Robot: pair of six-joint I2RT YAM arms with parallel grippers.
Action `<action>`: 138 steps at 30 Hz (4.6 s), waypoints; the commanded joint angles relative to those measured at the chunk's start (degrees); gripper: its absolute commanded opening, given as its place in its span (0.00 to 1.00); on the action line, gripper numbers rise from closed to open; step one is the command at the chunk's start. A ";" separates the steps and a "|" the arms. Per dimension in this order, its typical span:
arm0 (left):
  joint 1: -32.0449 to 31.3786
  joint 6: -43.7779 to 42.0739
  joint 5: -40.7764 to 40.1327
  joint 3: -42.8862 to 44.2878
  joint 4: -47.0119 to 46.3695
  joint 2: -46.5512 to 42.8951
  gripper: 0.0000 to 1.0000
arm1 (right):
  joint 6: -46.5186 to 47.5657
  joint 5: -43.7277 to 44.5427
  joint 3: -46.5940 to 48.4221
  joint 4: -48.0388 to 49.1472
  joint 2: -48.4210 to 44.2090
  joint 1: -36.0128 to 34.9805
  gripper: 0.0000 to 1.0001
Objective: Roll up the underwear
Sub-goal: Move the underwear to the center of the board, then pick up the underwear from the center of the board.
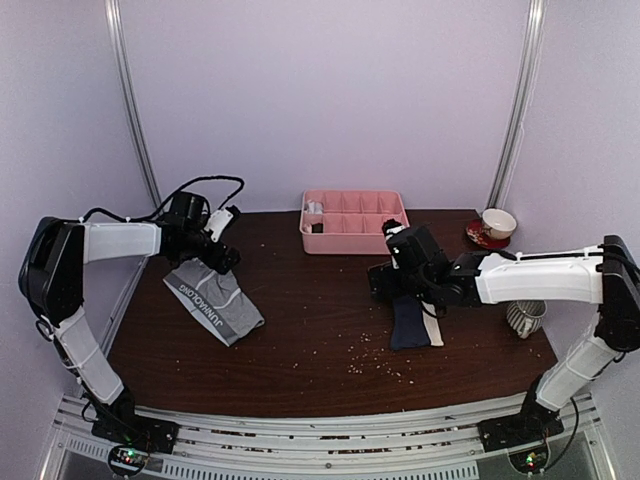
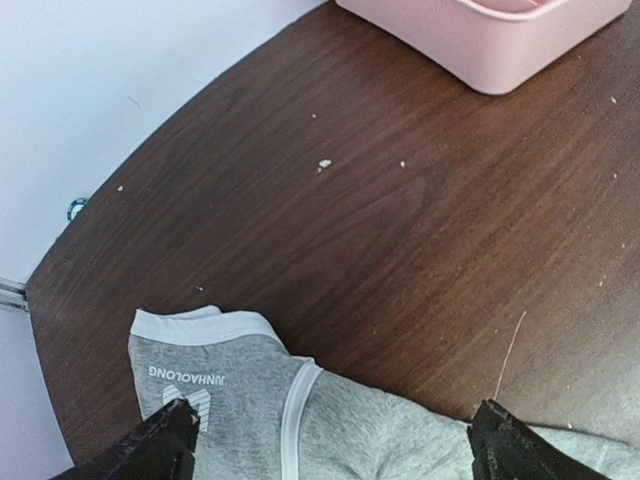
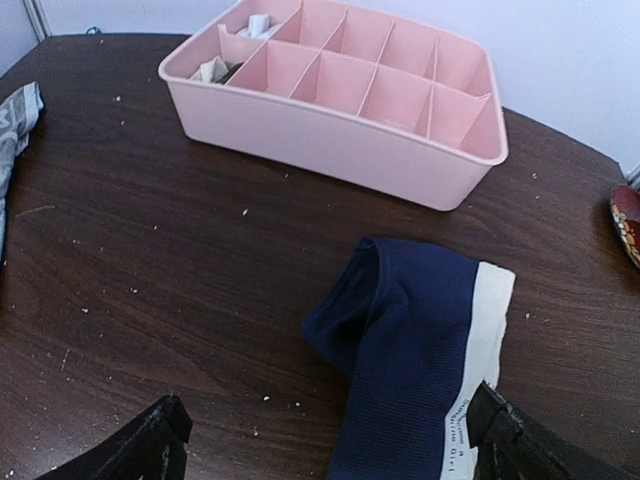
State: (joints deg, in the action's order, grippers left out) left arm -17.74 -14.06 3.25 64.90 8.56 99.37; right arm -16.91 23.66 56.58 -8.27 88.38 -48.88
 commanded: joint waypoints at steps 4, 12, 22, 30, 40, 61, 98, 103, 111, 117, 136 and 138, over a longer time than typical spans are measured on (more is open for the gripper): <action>-0.24 -7.04 -1.90 -2.25 5.14 -3.22 0.97 | -2.27 -6.39 2.75 2.59 7.73 -0.44 1.00; -0.23 -10.68 -3.63 -5.22 6.94 -4.09 0.93 | -5.11 -4.69 7.28 0.12 18.28 0.50 1.00; -0.26 -11.89 0.68 -4.03 8.95 2.51 0.83 | -7.63 -3.89 6.45 -0.95 20.60 5.56 1.00; -0.81 -10.56 4.11 -1.63 10.59 7.84 0.83 | -10.33 -1.48 4.63 -2.72 19.60 11.20 1.00; -7.02 -9.32 6.34 -0.52 10.80 11.69 0.87 | -14.78 6.01 1.18 -3.16 11.53 15.23 1.00; -19.07 -12.94 3.07 2.76 7.72 4.33 0.98 | -6.35 -1.20 -12.75 14.42 -13.03 11.02 1.00; 10.14 -1.96 24.11 14.90 20.40 17.54 0.70 | -0.36 10.97 -2.56 6.63 -0.85 -1.40 1.00; 10.15 -2.36 24.94 13.19 20.62 18.05 0.67 | -0.17 13.19 -2.31 6.74 -0.84 -2.56 1.00; 10.13 -2.10 24.97 10.77 18.35 19.22 0.51 | -0.06 15.21 -2.07 6.95 -0.21 -3.22 1.00; 10.10 -2.71 26.90 10.97 19.21 19.61 0.35 | 0.20 16.16 -1.52 6.69 0.51 -3.60 1.00; 4.79 -5.77 21.09 18.76 21.86 15.01 0.00 | 0.30 17.04 -0.38 5.72 1.56 -4.21 1.00; 1.87 -6.85 18.45 20.53 22.35 14.25 0.00 | 0.20 17.03 -0.42 5.69 1.25 -4.22 1.00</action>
State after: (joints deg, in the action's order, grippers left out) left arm -11.18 -18.37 26.81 81.25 31.03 117.58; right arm -16.69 39.09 54.98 -1.91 89.84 -52.75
